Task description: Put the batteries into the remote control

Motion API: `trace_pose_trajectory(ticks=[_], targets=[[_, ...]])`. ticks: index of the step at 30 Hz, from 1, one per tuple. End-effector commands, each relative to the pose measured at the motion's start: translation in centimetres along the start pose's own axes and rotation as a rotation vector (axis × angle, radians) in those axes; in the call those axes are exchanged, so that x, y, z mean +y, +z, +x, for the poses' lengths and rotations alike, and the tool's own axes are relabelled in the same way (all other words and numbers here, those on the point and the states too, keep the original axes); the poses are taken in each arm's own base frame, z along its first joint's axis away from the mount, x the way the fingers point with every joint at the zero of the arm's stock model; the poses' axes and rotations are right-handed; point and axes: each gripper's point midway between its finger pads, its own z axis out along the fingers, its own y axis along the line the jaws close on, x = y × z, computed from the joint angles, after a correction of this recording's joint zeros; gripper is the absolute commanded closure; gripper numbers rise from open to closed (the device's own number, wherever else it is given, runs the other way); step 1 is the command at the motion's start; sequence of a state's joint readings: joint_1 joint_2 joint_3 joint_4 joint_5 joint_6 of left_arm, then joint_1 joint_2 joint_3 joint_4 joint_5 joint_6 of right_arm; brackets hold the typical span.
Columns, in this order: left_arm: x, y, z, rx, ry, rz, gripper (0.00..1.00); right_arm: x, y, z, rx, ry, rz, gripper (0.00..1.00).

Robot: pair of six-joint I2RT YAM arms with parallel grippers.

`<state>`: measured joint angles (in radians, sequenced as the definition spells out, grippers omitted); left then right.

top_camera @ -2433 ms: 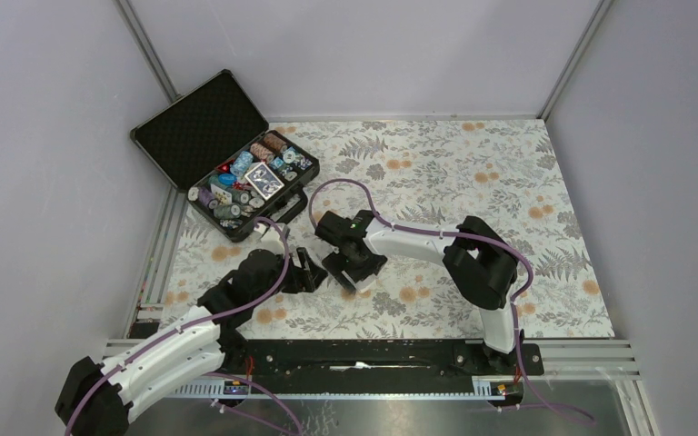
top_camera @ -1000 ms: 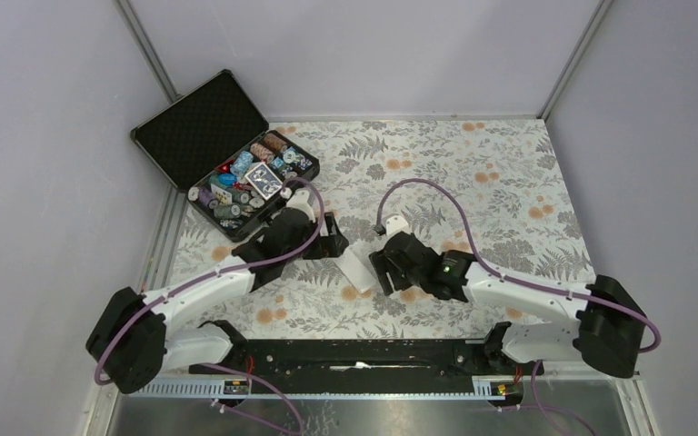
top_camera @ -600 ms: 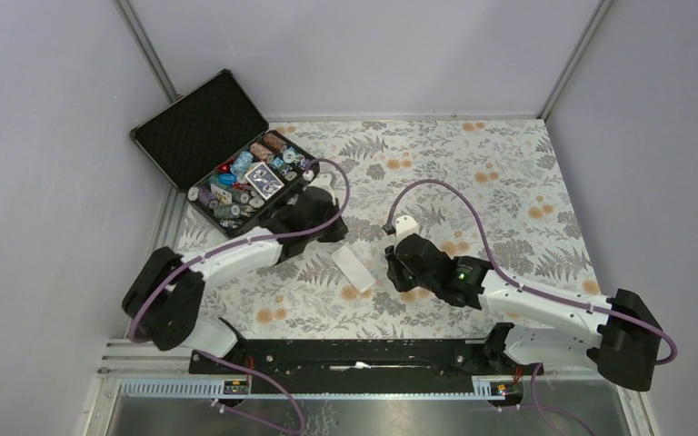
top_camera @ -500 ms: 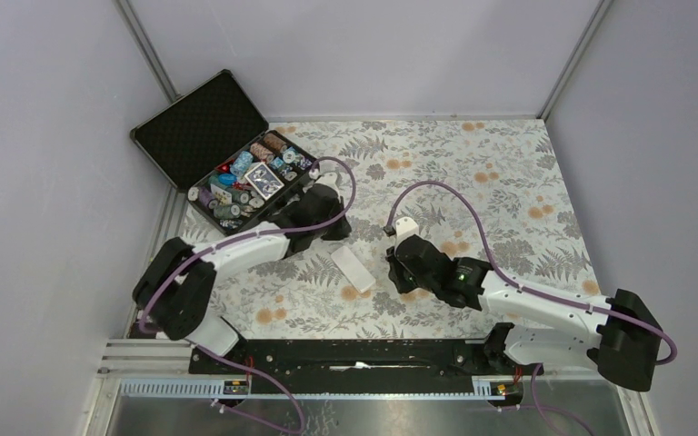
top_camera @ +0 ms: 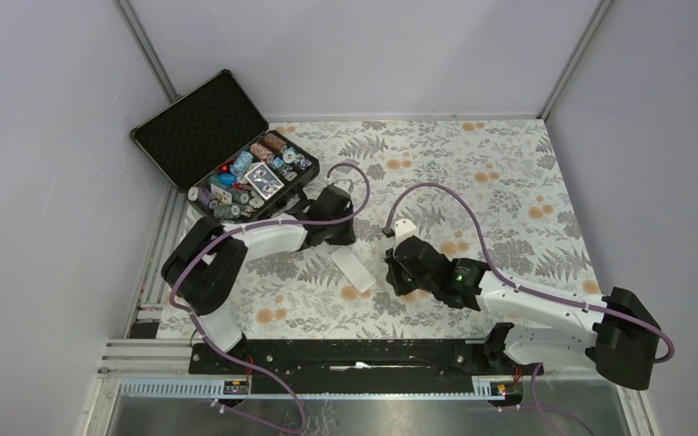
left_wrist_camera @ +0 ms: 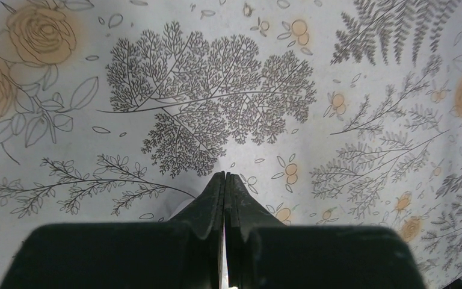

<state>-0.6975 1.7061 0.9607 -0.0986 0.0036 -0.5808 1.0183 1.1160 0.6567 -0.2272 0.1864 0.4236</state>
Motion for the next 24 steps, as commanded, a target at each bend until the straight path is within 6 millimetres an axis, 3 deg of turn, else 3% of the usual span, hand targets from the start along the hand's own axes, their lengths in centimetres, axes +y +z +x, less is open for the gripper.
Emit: trace_pose_trajectory(ticks=[1, 7, 19, 24], targets=[[-0.5, 0.5, 0.0, 0.021, 0.015, 0.033, 1.0, 0.7, 0.4, -0.5, -0.005, 0.024, -0.019, 1.0], [0.8, 0.8, 1.6, 0.073, 0.02, 0.011, 1.0, 0.7, 0.8, -0.3, 0.011, 0.027, -0.012, 1.0], [2.6, -0.4, 4.7, 0.124, 0.011, -0.012, 1.0, 0.6, 1.3, -0.3, 0.029, 0.027, 0.009, 1.0], [2.8, -1.3, 5.4, 0.127, 0.011, -0.005, 1.0, 0.1, 1.6, -0.5, 0.023, 0.025, 0.046, 0.93]])
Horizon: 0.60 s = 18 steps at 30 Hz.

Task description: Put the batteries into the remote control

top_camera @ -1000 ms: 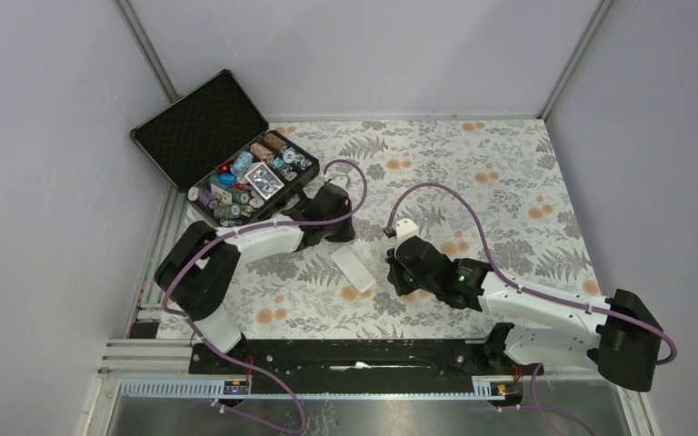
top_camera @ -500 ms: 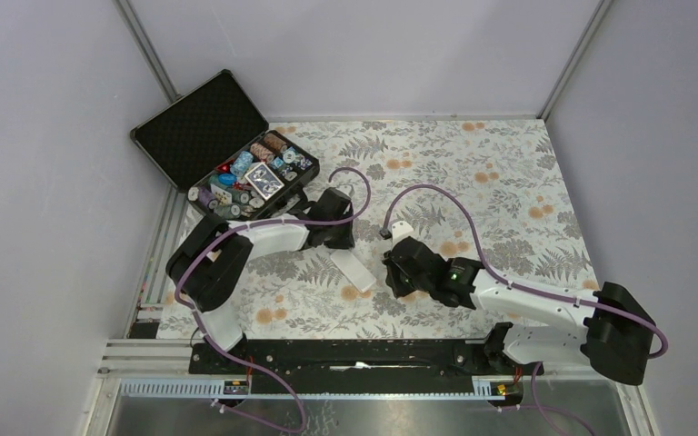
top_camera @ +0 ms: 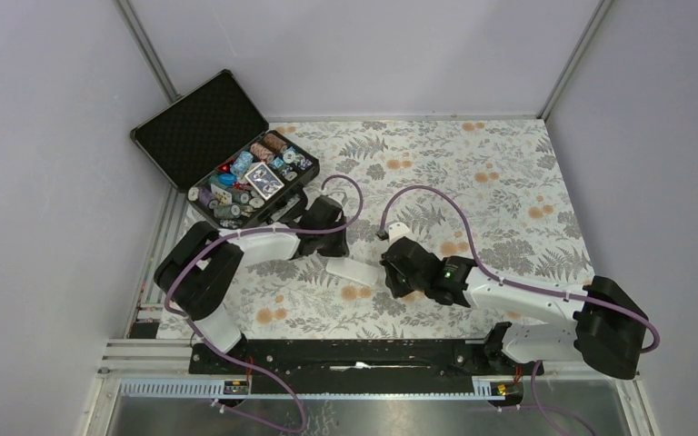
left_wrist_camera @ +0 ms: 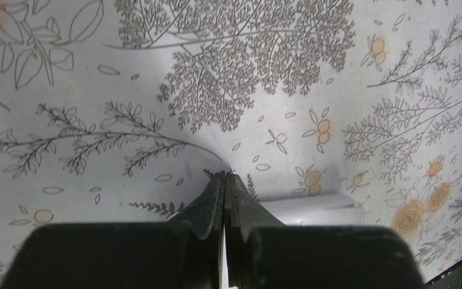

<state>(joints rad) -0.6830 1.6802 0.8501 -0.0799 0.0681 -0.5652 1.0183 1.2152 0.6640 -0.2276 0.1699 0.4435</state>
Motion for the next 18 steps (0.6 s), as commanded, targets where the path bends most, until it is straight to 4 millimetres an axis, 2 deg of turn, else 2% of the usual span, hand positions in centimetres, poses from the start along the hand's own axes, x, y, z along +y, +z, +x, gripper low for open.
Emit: trace_pose_trajectory(ticks=[1, 5, 11, 15, 16, 18], targets=[[1.0, -1.0, 1.8, 0.042, 0.008, -0.017, 1.0, 0.2, -0.1, -2.5, -0.065, 0.023, 0.023, 0.92], [1.2, -1.5, 2.3, 0.046, 0.008, -0.014, 1.0, 0.1, 0.0, -2.8, -0.07, 0.021, 0.041, 0.84], [1.9, -2.0, 3.5, 0.048, -0.004, -0.014, 1.0, -0.1, 0.1, -3.5, -0.069, 0.005, 0.073, 0.81], [2.5, -2.6, 3.3, 0.016, -0.008, -0.045, 1.0, -0.2, 0.5, -4.1, -0.068, 0.0, 0.086, 0.72], [2.7, -2.7, 3.3, 0.01, -0.014, -0.051, 0.99, -0.2, 0.7, -4.1, -0.064, 0.0, 0.089, 0.71], [3.0, -3.3, 2.9, -0.024, -0.029, -0.064, 0.87, -0.2, 0.9, -4.2, -0.059, -0.001, 0.089, 0.71]])
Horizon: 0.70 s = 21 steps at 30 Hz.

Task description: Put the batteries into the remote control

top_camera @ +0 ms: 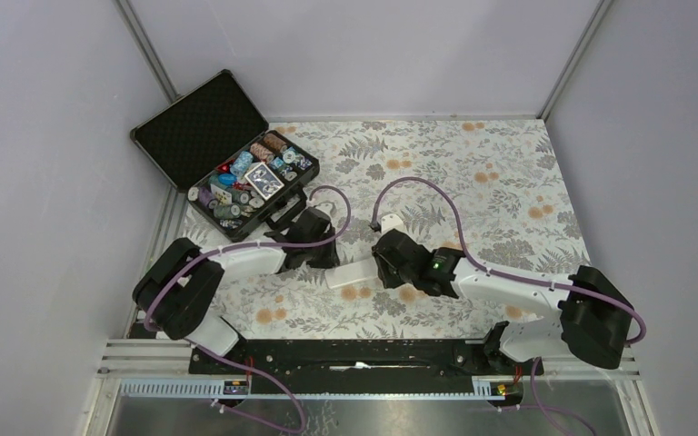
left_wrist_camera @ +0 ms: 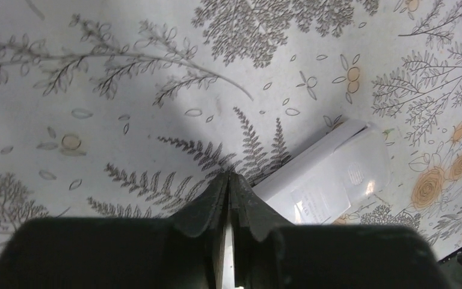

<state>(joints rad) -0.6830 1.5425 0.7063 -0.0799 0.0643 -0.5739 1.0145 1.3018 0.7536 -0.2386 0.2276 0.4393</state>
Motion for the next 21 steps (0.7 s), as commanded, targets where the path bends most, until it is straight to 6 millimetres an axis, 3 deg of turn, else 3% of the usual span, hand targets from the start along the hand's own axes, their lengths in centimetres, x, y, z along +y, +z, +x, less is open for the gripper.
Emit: trace_pose_trajectory(ticks=[1, 7, 15, 21], targets=[[1.7, -1.3, 0.0, -0.048, -0.023, -0.069, 0.82, -0.2, 0.2, -2.0, -0.035, 0.001, 0.033, 0.71], [2.6, -3.0, -0.6, -0.128, -0.067, -0.086, 0.48, -0.2, 0.6, -2.3, -0.03, -0.003, 0.041, 0.7], [2.1, -4.7, 1.3, -0.114, -0.125, -0.017, 0.39, -0.2, 1.1, -2.4, -0.021, 0.0, 0.049, 0.69], [0.0, -5.1, 3.2, -0.062, -0.192, 0.131, 0.37, -0.2, 1.7, -2.6, -0.001, -0.019, 0.04, 0.68]])
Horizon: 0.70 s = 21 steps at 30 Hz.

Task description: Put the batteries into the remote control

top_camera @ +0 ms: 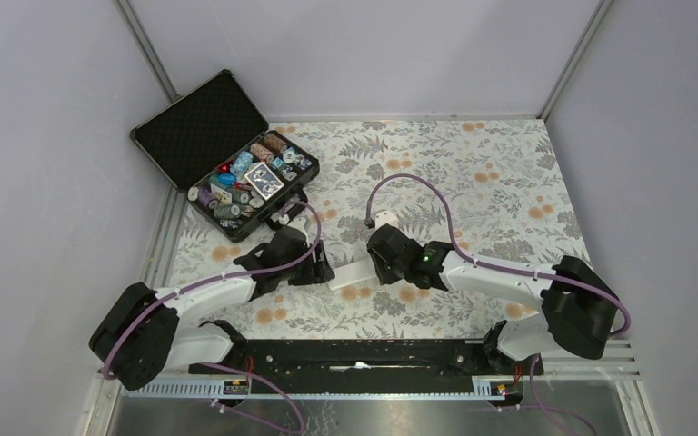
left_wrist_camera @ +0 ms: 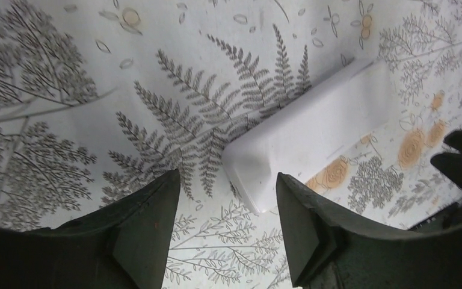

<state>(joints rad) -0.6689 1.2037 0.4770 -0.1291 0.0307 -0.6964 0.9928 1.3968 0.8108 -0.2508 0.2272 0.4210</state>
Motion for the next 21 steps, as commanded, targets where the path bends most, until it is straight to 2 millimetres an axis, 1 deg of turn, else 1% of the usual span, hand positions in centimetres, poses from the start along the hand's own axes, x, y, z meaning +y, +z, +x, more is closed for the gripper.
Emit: trace_pose_trajectory(ticks=[1, 2, 4, 6, 13, 21], targets=[[-2.4, -0.4, 0.9, 0.027, -0.084, 0.146, 0.36, 0.1, 0.2, -2.4, -0.034, -0.009, -0.005, 0.68], [-2.5, -0.3, 1.2, 0.037, -0.097, 0.159, 0.37, 0.3, 0.4, -2.3, -0.021, -0.013, -0.021, 0.68], [-3.1, -0.1, 1.3, 0.035, -0.116, 0.197, 0.36, 0.4, 0.6, -2.4, -0.006, -0.014, -0.043, 0.66], [-3.3, 0.2, 1.5, 0.045, -0.128, 0.213, 0.37, 0.6, 0.7, -2.5, 0.008, -0.016, -0.069, 0.62], [-3.1, 0.9, 2.1, 0.062, -0.143, 0.219, 0.43, 0.1, 2.0, -2.2, 0.051, -0.017, -0.067, 0.54], [-3.0, 1.4, 2.4, 0.079, -0.133, 0.21, 0.48, -1.1, 3.4, -2.6, 0.054, 0.004, -0.061, 0.53]])
